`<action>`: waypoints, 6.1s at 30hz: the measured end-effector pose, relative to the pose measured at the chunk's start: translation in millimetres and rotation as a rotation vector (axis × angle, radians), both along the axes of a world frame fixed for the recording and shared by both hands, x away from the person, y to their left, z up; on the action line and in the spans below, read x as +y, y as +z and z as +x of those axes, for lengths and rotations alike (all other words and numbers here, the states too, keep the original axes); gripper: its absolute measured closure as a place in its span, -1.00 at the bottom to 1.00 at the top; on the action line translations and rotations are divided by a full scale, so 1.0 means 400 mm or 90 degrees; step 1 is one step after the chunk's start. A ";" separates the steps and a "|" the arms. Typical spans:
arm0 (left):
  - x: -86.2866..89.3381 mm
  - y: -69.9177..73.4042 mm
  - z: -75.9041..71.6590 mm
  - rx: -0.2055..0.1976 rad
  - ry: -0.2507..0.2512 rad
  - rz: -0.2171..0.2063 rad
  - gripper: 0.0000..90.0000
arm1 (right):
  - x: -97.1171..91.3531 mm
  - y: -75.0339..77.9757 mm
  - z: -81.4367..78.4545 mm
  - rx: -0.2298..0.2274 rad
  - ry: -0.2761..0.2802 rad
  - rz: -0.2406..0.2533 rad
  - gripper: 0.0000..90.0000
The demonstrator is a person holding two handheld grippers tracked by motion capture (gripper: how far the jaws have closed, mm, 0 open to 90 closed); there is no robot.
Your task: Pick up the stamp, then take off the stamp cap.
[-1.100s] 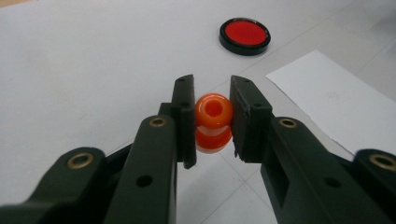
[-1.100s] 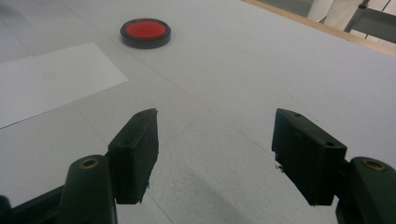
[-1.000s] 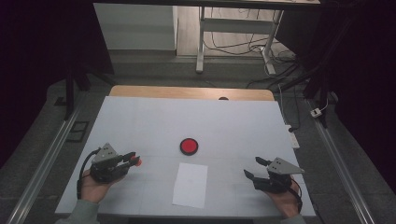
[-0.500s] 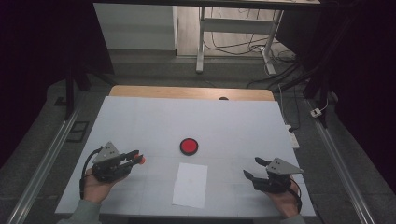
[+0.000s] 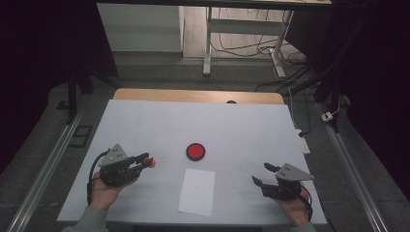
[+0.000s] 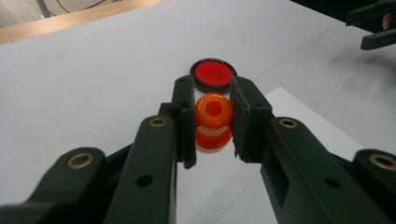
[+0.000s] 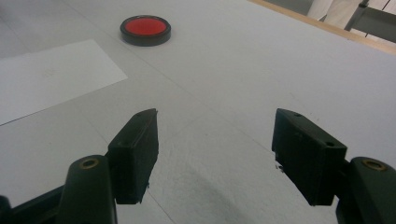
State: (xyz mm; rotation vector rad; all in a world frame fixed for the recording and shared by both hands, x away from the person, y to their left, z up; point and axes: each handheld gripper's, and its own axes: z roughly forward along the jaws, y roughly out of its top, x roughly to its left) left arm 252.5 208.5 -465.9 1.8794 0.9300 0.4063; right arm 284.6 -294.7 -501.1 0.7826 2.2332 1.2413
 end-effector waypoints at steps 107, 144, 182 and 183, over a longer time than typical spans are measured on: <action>-0.330 -0.010 0.076 0.019 -0.178 0.009 0.62 | 0.029 -0.001 -0.008 0.003 0.021 0.002 -0.29; -0.329 -0.004 0.073 0.017 -0.180 -0.011 0.62 | 0.121 0.001 -0.015 0.004 0.074 0.022 -0.26; -0.344 -0.011 0.073 0.031 -0.193 -0.022 0.62 | 0.274 0.008 -0.041 0.017 0.150 0.027 -0.25; -0.345 -0.011 0.073 0.031 -0.193 -0.021 0.62 | 0.276 0.008 -0.040 0.017 0.150 0.027 -0.24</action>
